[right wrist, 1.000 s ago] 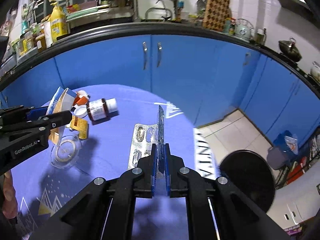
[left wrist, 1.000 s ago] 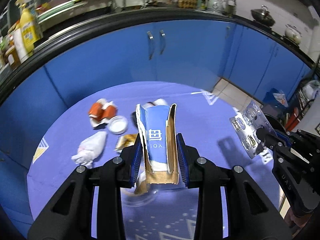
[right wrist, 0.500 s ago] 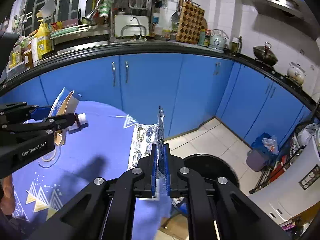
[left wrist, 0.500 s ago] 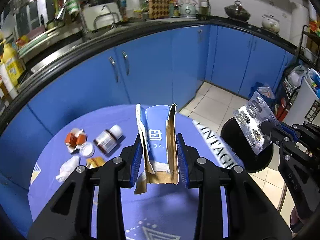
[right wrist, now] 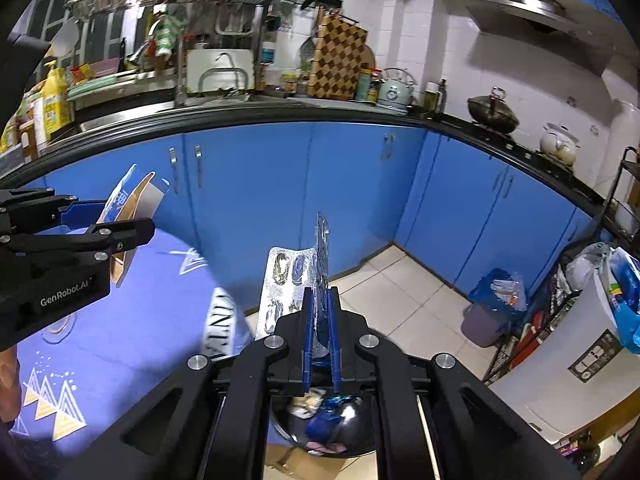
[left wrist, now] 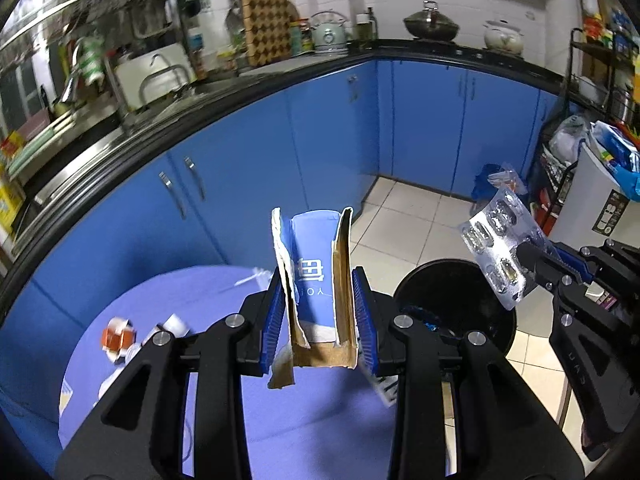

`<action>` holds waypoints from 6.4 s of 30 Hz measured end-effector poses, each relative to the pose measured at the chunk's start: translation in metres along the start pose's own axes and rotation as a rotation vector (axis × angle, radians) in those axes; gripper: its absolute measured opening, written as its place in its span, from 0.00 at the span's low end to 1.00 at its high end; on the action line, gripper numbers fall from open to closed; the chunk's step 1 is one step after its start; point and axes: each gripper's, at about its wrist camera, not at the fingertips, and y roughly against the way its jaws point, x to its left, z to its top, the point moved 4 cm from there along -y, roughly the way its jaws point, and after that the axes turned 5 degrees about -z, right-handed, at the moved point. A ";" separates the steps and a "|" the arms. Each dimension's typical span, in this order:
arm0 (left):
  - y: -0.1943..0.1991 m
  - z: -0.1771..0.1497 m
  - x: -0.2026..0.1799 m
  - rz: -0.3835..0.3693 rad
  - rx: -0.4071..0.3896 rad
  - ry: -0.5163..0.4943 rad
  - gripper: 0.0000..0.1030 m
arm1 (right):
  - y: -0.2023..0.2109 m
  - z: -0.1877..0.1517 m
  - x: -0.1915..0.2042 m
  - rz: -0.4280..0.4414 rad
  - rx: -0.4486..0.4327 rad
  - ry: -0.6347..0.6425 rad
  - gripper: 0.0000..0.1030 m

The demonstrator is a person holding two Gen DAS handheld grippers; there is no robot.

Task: Collect trash
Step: 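Carry the carton and blister pack over the black bin with both tools, then open the left tool to drop the torn carton into the bin, then open the right tool to drop the blister pack into the bin, then move both open tools back over the table, then grasp the white glove with the left tool while the right tool grasps the yellow-gold wrapper, then lift both held items and carry them over the black bin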

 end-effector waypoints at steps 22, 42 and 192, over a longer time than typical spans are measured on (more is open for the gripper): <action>-0.041 0.057 -0.079 -0.065 -0.017 -0.082 0.33 | -0.022 0.010 -0.080 -0.057 -0.003 -0.085 0.07; -0.060 0.063 -0.095 -0.086 0.003 -0.086 0.35 | -0.035 0.007 -0.089 -0.066 0.007 -0.108 0.07; 0.025 -0.107 0.202 0.085 0.080 0.197 0.32 | -0.017 0.013 0.216 0.286 0.113 0.146 0.10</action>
